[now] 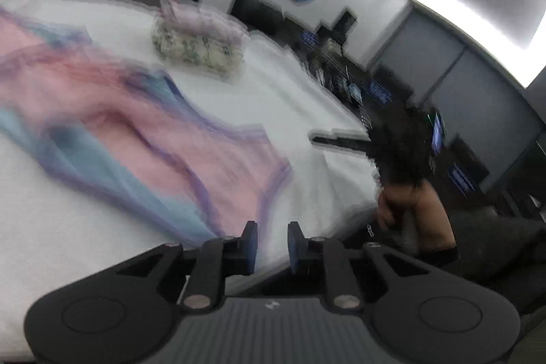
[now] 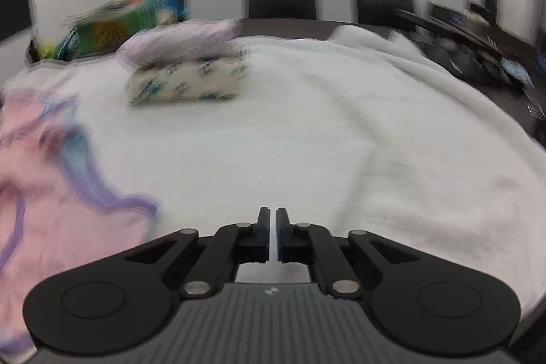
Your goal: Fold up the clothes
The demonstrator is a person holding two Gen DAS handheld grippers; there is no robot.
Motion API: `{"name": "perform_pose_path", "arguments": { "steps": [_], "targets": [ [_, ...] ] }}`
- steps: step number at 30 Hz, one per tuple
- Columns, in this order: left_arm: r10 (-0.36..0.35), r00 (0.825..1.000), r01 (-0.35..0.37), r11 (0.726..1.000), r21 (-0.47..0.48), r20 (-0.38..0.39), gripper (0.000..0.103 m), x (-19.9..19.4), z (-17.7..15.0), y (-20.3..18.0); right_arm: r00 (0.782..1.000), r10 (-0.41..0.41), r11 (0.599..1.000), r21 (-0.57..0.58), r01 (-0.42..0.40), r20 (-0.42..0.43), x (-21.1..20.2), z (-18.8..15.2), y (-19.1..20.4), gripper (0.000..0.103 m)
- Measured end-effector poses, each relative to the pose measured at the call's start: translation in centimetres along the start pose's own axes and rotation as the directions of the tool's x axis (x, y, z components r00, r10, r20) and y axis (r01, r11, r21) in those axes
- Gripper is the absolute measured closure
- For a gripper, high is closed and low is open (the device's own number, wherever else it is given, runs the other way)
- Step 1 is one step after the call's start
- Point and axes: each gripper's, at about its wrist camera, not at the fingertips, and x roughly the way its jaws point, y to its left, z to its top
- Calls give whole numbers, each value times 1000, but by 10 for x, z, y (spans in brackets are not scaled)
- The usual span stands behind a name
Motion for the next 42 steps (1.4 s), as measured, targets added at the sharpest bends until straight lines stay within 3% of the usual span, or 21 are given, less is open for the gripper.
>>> {"name": "perform_pose_path", "arguments": {
  "steps": [1, 2, 3, 4, 5, 7, 9, 11, 15, 17, 19, 20, 21, 22, 24, 29, 33, 37, 40, 41, 42],
  "targets": [
    [72, 996, -73, 997, -1, 49, 77, -16, 11, 13, 998, 55, 998, -7, -54, 26, -6, 3, 4, 94],
    [177, 980, -176, 984, -12, 95, 57, -31, 23, 27, 992, 114, 993, -20, -113, 52, -12, 6, 11, 88],
    [304, 944, -303, 953, -29, 129, 38, -42, 37, 47, 983, 174, 984, -46, -172, 56, -12, 9, 21, 65],
    [400, 905, -399, 916, -42, 145, 38, -45, 47, 63, 969, 243, 967, -86, -239, 44, -6, 13, 35, 42],
    [499, 854, -495, 866, -62, 146, 45, -45, 57, 81, 956, 294, 949, -122, -289, 21, 3, 16, 49, 37],
    [482, 872, -469, 872, -137, 84, 57, -44, 59, 102, 932, 360, 915, -176, -362, -46, 27, 20, 74, 37],
    [456, 890, -441, 873, -210, 25, 61, -42, 60, 122, 940, 328, 920, -194, -342, -97, 41, 16, 84, 37],
    [288, 956, -276, 948, -156, 60, 59, -39, 40, 95, 947, 301, 928, -196, -317, -110, 44, 11, 82, 37],
    [12, 998, -17, 997, 71, 61, 41, -3, -2, 9, 951, 295, 953, -39, -299, -93, 32, 3, 29, 37],
    [11, 1000, -7, 978, 209, -20, 40, 26, -14, -24, 946, 305, 952, 12, -306, -113, 33, -1, 12, 37],
    [157, 986, -133, 940, 314, -53, 51, 53, -26, -40, 925, 356, 934, 28, -355, -135, 37, -6, 10, 44],
    [236, 971, -206, 915, 347, -45, 78, 60, -30, -43, 917, 376, 926, 26, -376, -137, 37, -8, 12, 48],
    [293, 956, -268, 887, 376, -9, 92, 61, -32, -47, 913, 385, 922, 21, -386, -136, 38, -9, 15, 64],
    [300, 954, -272, 887, 372, -20, 92, 62, -29, -46, 902, 404, 914, 18, -406, -151, 39, -9, 18, 89],
    [256, 965, -232, 935, 268, -59, 97, 58, -21, -37, 884, 433, 899, 10, -439, -176, 43, -7, 25, 99],
    [104, 991, -96, 992, 84, -89, 99, 82, 5, -48, 941, 318, 942, -69, -327, -118, 47, 25, 15, 101],
    [-46, 996, 50, 998, -45, 72, 96, 159, 40, -95, 992, 102, 983, -143, -111, -71, 72, 65, -14, 101],
    [-88, 996, 87, 996, -25, -12, 95, 173, 60, -107, 985, -172, 977, -132, 167, -29, 120, 107, -56, 100],
    [-110, 993, 109, 994, 28, 30, 90, 108, 57, -63, 994, -108, 989, -97, 108, 2, 100, 110, -63, 93],
    [-35, 998, 30, 997, 74, 59, 80, 85, 53, -44, 998, -60, 992, -110, 63, 35, 86, 105, -56, 87],
    [41, 995, -52, 992, 117, 91, 64, 62, 50, -26, 998, -9, 991, -130, 18, 67, 71, 98, -47, 62]
  ]
}}
